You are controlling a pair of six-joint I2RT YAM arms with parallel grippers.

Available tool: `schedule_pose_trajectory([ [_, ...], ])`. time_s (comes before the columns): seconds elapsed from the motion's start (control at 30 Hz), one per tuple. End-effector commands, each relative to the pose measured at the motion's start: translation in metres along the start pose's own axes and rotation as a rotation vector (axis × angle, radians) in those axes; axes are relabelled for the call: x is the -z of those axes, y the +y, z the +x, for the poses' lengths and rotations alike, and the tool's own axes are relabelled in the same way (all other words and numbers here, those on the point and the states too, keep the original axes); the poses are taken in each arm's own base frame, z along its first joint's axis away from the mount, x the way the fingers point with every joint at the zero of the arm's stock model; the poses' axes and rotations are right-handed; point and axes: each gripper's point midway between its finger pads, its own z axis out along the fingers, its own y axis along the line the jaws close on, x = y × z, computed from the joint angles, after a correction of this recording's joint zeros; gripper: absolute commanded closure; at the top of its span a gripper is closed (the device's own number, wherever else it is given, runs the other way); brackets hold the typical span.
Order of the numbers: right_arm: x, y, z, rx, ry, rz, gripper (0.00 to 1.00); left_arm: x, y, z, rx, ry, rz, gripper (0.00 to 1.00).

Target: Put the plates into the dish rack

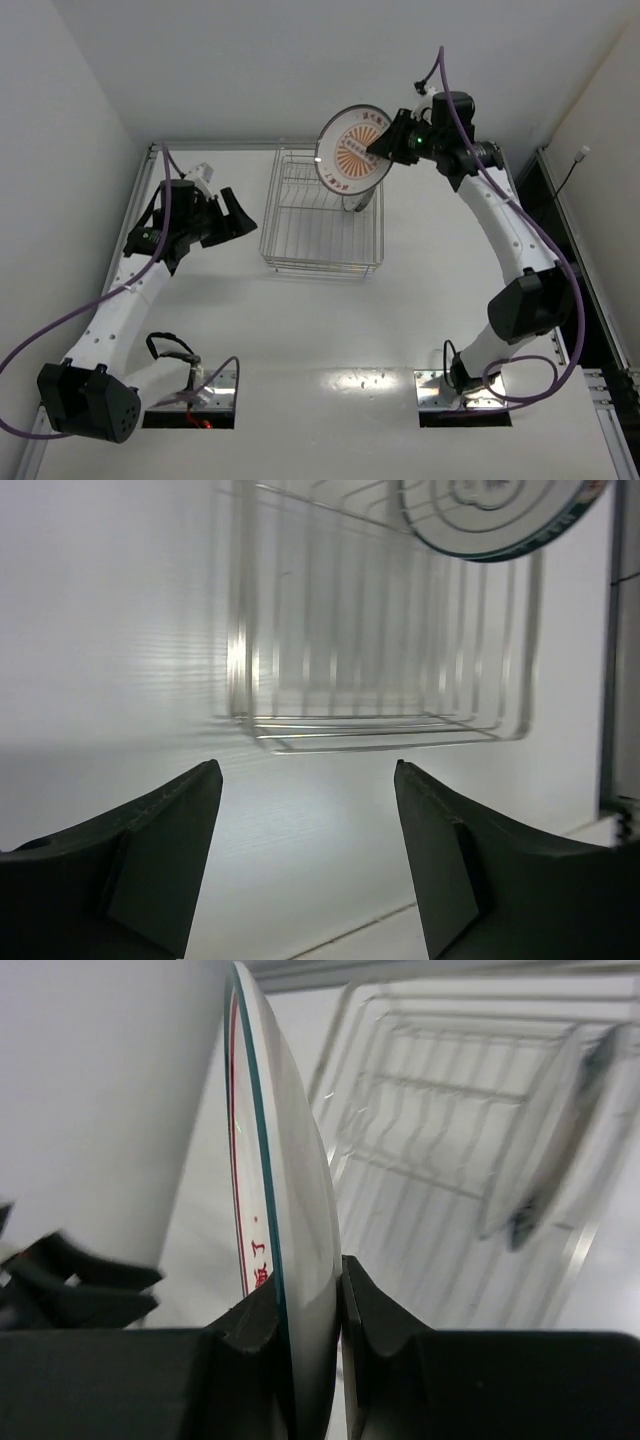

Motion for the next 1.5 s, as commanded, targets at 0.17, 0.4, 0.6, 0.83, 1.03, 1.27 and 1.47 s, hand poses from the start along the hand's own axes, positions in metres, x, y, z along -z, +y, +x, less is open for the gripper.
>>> schedule_pose_trajectory([
  [0.17, -0.008, -0.056, -0.048, 0.149, -0.13, 0.461, 1.0, 0.018, 0.064, 0.007, -0.131, -0.128, -0.205, 0.32],
  [0.4, -0.041, -0.064, -0.036, 0.212, -0.133, 0.722, 1.0, 0.019, 0.067, 0.005, -0.145, -0.156, -0.215, 0.3],
  [0.6, -0.048, -0.075, -0.028, 0.226, -0.147, 0.871, 1.0, 0.022, 0.07, 0.002, -0.146, -0.176, -0.238, 0.3],
  [0.83, -0.061, -0.087, -0.015, 0.251, -0.127, 0.939, 1.0, 0.022, 0.07, 0.002, -0.137, -0.177, -0.237, 0.29],
  [1.03, -0.082, -0.102, -0.001, 0.267, -0.08, 0.953, 1.0, 0.022, 0.07, 0.002, -0.137, -0.177, -0.237, 0.28],
  [1.27, -0.091, -0.118, 0.01, 0.284, -0.045, 0.964, 1.0, 0.022, 0.07, 0.002, -0.137, -0.177, -0.237, 0.28],
  [1.47, -0.068, -0.092, -0.023, 0.275, -0.142, 0.934, 1.0, 0.022, 0.07, 0.002, -0.137, -0.177, -0.237, 0.28],
])
